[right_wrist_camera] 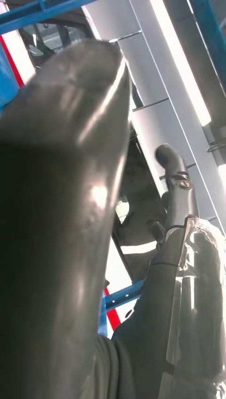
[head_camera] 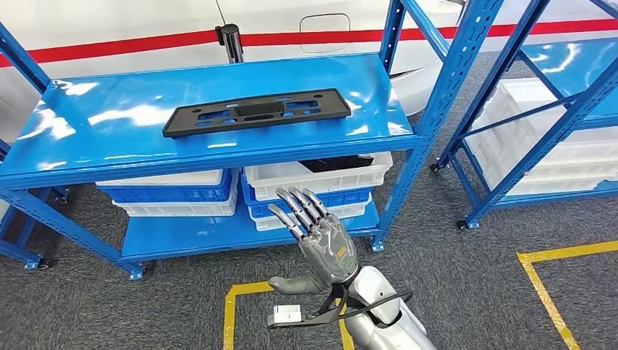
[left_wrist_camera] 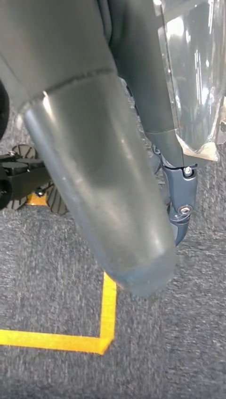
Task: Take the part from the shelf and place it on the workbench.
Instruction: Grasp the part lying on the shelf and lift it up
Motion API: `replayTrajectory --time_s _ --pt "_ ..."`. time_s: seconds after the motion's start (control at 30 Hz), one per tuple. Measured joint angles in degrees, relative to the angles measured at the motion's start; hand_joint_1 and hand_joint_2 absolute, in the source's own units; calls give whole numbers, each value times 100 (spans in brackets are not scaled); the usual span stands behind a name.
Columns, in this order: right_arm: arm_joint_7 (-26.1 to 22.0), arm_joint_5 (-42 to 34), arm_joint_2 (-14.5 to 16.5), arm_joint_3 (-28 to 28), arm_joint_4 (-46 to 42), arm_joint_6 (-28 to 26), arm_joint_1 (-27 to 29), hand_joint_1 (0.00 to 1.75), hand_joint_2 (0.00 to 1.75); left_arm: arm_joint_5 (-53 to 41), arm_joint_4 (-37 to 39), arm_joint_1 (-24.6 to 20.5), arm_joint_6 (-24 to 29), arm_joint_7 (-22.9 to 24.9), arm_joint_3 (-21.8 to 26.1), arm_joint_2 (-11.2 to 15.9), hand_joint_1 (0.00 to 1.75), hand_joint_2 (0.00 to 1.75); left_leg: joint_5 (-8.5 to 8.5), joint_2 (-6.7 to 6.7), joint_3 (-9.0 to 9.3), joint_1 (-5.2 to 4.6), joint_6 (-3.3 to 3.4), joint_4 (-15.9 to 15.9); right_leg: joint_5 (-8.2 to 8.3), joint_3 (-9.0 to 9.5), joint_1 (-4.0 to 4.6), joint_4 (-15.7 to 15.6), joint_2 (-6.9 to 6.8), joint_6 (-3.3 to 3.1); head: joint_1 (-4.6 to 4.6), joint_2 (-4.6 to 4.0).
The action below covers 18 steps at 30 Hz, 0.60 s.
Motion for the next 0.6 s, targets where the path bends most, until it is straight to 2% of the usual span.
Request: replayTrajectory --time_s 0.03,0.1,0.13,0.17,0.2,0.23,0.3,0.33,0.37,0.43,0.5,0.53,0.6 --pt "-2 2 5 -1 -7 6 0 0 0 -2 3 -1 2 0 1 -1 0 0 -147 25 -107 9 -30 244 1 17 -18 -15 -34 -38 -16 0" --pt "-3 5 7 -1 -9 15 5 0 0 -4 9 0 4 0 2 -5 0 0 -517 74 -476 28 -82 991 -17 29 -7 -16 -105 -84 -42 0" --pt "-4 9 6 -1 -8 17 10 0 0 -4 10 6 5 0 2 -4 0 0 -638 85 -663 38 -104 1332 -23 31 0 -16 -140 -88 -45 0" --pt "-6 13 4 -1 -8 19 12 0 0 -4 12 13 6 1 3 -3 0 0 -657 96 -776 46 -118 1511 -29 34 4 -15 -177 -92 -46 0" --pt "-7 17 5 -1 -7 21 14 0 0 -4 14 19 6 1 4 -3 0 0 -558 113 -779 53 -125 1468 -36 43 5 -15 -217 -93 -51 0" --pt "-8 21 6 -1 -7 23 12 0 0 -4 15 21 6 0 7 -2 0 0 -356 157 -643 58 -122 1167 -47 58 5 -15 -256 -89 -53 0" --pt "-11 23 14 -1 -7 29 5 0 0 -5 15 8 6 -2 16 2 0 0 39 370 -218 46 -97 312 -77 101 28 -12 -330 -57 -63 0" --pt "-13 23 17 -1 -7 32 -1 0 0 -4 15 -4 6 -5 26 2 0 0 140 437 -74 30 -67 21 -94 116 49 -11 -365 -29 -56 0" --pt "-15 25 21 0 -7 35 -6 0 0 -4 15 -14 6 -8 39 2 0 0 167 467 -16 12 -37 -112 -107 127 69 -10 -398 0 -51 0" --pt "-19 30 33 1 -8 43 -16 0 0 -4 15 -19 6 -15 62 0 0 0 172 353 -32 -17 41 -134 -122 150 84 -23 -481 66 -34 0" --pt "-19 32 44 1 -8 51 -30 0 0 -5 16 -13 6 -19 72 -4 0 0 218 256 1 -6 129 -190 -210 117 78 94 -431 110 -29 0" --pt "-19 32 44 1 -8 54 -36 0 0 -7 17 -14 7 -21 76 -7 0 0 245 202 20 5 173 -220 -325 32 75 302 -345 103 -21 0" --pt "-19 32 28 2 -2 67 -24 0 0 -14 18 -22 7 -24 81 -10 0 0 266 83 20 11 219 -234 -659 -326 57 1056 -147 45 6 0"
